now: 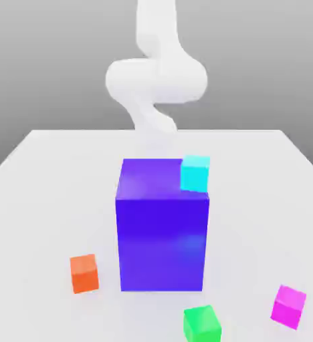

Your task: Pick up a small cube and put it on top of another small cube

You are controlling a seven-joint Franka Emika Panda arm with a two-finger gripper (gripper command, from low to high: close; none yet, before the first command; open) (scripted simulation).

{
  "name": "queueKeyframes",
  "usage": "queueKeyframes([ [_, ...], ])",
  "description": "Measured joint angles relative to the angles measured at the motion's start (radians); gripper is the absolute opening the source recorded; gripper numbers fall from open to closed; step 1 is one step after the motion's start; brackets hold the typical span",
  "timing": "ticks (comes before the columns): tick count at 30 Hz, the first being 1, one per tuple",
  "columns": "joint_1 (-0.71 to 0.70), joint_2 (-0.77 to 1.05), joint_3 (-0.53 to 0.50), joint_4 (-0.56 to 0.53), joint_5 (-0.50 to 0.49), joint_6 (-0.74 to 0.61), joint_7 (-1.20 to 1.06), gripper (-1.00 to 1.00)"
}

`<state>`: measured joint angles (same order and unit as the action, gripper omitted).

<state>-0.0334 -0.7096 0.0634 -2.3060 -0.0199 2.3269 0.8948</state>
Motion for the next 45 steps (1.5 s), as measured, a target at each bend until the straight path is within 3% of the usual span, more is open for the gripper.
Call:
queueKeyframes([
  [10, -0.105, 0.363, 0.247, -0.024, -0.131, 0.109, 0.420, 0.00],
  [17, -0.108, 0.622, 0.355, -0.040, -0.264, 0.179, 0.740, 0.00],
  [23, -0.035, 0.835, 0.368, -0.054, -0.338, 0.245, 0.986, 0.00],
  [29, 0.043, 1.020, 0.382, -0.076, -0.316, 0.330, 1.164, 0.00],
  [34, 0.143, 1.193, 0.273, -0.040, -0.420, 0.449, 1.272, 0.00],
  [35, 0.157, 1.212, 0.256, -0.035, -0.434, 0.464, 1.283, -1.00],
  [41, 0.164, 1.222, 0.248, -0.032, -0.441, 0.473, 1.289, -1.00],
  [45, 0.103, 1.121, 0.326, -0.060, -0.359, 0.402, 1.228, -1.00],
])
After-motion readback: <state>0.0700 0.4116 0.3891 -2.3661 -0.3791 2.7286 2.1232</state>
